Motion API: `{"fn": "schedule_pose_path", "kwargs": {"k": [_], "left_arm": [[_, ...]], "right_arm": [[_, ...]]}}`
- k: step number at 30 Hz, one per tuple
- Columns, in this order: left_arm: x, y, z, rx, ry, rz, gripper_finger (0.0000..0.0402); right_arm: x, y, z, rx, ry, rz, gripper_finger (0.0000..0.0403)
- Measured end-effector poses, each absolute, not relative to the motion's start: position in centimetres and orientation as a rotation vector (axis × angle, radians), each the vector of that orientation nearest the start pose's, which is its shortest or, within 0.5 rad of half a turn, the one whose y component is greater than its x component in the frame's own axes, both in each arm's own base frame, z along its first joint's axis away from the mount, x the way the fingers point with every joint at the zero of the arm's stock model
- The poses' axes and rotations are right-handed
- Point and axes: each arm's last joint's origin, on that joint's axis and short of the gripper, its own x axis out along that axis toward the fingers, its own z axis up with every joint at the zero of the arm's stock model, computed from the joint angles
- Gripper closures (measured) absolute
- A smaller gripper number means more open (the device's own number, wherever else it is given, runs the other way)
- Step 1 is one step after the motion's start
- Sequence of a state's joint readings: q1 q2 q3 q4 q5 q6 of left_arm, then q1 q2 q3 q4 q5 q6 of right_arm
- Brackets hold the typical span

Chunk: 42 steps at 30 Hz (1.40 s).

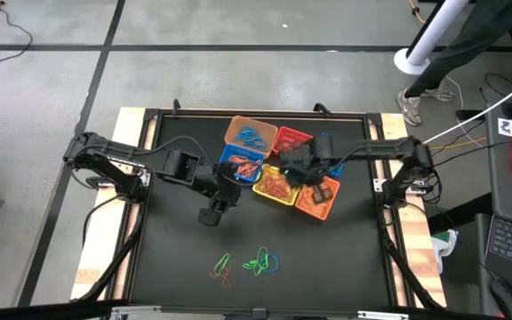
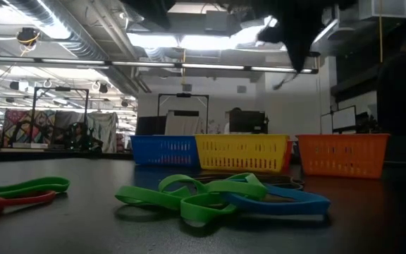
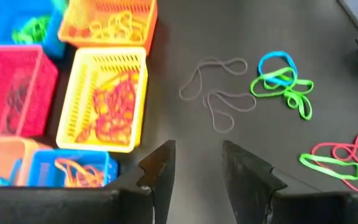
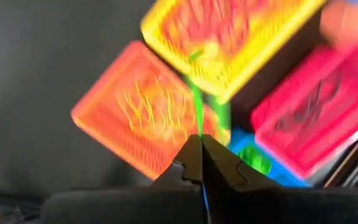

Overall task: Sort rubber bands into baskets
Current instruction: Put the green rubber band into the right blue basket, then put the violet rubber band into the pink basket

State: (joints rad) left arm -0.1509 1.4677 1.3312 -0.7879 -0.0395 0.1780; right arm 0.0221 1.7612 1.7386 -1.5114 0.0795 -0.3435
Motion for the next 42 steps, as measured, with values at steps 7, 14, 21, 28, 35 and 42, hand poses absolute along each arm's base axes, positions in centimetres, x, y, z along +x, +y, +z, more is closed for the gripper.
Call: {"fn": "schedule_pose_path", "kwargs": {"k": [7,14,21,28,35,42], "left_arm": [[30.4,-4.4,31.9,0.323,0.842,-0.212,0.0274],[30.7,-4.5,32.1,0.297,0.806,-0.198,0.0274],[31.5,-4.6,31.2,0.229,0.831,-0.170,0.0274],[34.0,-5.0,28.0,0.251,0.886,-0.182,0.0274],[36.7,-5.4,23.9,0.253,0.946,-0.191,0.0274],[38.2,-5.1,21.2,0.111,0.978,-0.309,0.0274]], "right_arm": [[27.6,-5.0,29.0,-0.259,1.527,0.112,0.0401],[24.6,-10.4,26.2,-0.149,1.556,0.002,0.0401],[22.2,-13.8,24.4,-0.015,1.606,-0.097,0.0401],[21.5,-14.9,24.2,0.047,1.598,-0.153,0.0394],[22.0,-15.2,24.2,0.029,1.545,-0.173,0.0329],[22.7,-15.6,24.3,-0.002,1.472,-0.206,0.0273]]}}
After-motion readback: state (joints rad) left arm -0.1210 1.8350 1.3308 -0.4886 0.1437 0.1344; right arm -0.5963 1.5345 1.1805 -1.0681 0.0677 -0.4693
